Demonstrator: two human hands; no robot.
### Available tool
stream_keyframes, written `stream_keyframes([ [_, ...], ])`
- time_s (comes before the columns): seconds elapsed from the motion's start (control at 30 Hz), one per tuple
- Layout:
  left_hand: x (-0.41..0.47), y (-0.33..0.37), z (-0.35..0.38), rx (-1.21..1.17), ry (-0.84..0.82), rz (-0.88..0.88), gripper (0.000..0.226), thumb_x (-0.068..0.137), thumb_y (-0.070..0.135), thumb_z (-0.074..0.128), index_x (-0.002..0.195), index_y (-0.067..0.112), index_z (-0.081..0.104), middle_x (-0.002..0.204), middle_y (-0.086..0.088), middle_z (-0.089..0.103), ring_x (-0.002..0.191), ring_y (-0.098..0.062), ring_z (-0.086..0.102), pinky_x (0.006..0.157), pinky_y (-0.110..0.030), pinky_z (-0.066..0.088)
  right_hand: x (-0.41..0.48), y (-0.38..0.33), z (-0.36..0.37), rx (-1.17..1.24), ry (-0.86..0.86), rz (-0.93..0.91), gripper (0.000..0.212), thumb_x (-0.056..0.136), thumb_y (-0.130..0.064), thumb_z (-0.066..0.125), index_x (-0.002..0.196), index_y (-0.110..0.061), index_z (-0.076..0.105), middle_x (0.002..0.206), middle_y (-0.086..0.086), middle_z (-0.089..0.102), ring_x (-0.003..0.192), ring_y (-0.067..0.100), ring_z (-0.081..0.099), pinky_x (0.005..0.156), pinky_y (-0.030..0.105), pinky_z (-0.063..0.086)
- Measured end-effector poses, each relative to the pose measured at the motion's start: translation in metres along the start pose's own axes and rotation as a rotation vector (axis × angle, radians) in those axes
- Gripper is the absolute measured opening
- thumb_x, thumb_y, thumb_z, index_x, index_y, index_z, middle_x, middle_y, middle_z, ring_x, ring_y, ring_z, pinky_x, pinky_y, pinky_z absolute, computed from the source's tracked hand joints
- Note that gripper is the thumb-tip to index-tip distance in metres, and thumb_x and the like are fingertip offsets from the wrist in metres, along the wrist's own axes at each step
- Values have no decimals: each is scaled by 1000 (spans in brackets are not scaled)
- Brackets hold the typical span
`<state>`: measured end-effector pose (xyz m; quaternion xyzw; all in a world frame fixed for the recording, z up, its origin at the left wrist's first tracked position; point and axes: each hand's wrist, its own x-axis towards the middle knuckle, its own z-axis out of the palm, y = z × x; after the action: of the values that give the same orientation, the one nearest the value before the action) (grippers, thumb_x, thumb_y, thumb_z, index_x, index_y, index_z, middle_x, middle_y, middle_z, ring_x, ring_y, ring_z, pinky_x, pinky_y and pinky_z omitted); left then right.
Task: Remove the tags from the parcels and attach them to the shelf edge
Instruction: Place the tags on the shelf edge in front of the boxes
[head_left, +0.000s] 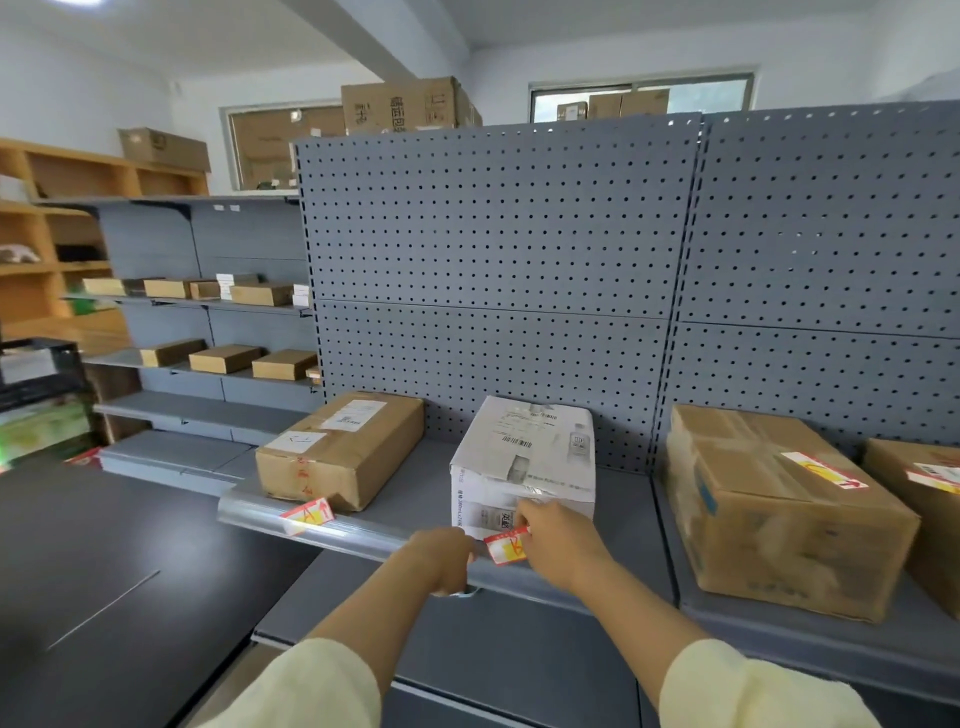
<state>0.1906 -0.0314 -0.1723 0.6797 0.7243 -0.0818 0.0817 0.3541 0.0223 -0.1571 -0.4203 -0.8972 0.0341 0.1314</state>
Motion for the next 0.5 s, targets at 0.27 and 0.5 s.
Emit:
stream_keyframes([
  [0.27,7,-18,7,69,14,94,54,92,20,53,144,32,43,136,-8,55,120,-32,56,99,-44,49,2,-8,13,-9,3,105,21,92,-13,43,111,-16,51,112,9,61,94,30,61,79,37,49],
  [0.5,19,-20,9,65,34,141,56,88,7,53,140,29,50,126,-6,60,108,-29,62,92,-39,53,0,-8,14,-8,28,158,23,93,-11,42,113,-16,49,111,6,61,93,27,61,75,34,48],
])
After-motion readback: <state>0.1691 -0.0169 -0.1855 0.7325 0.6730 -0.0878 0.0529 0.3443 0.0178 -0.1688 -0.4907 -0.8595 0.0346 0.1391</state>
